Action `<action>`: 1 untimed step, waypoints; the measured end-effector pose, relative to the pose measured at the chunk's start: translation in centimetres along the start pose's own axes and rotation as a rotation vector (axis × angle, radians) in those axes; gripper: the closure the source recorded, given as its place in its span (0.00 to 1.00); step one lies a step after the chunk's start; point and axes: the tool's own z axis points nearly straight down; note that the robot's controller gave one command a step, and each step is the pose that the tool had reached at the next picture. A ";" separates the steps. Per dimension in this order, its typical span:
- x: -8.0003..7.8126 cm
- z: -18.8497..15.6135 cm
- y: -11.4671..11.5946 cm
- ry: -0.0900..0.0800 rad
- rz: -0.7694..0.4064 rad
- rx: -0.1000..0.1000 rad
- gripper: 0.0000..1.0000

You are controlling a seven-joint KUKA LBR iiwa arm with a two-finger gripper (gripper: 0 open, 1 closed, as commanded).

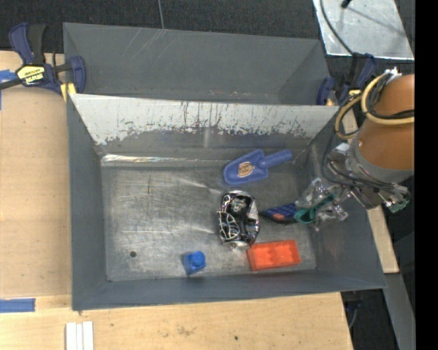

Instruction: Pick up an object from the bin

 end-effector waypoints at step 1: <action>-0.2 -1.6 0.2 0.006 -0.002 -0.006 1.00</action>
Offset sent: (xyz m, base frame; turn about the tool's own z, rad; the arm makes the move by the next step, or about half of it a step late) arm 0.0267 0.0447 0.0744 0.0234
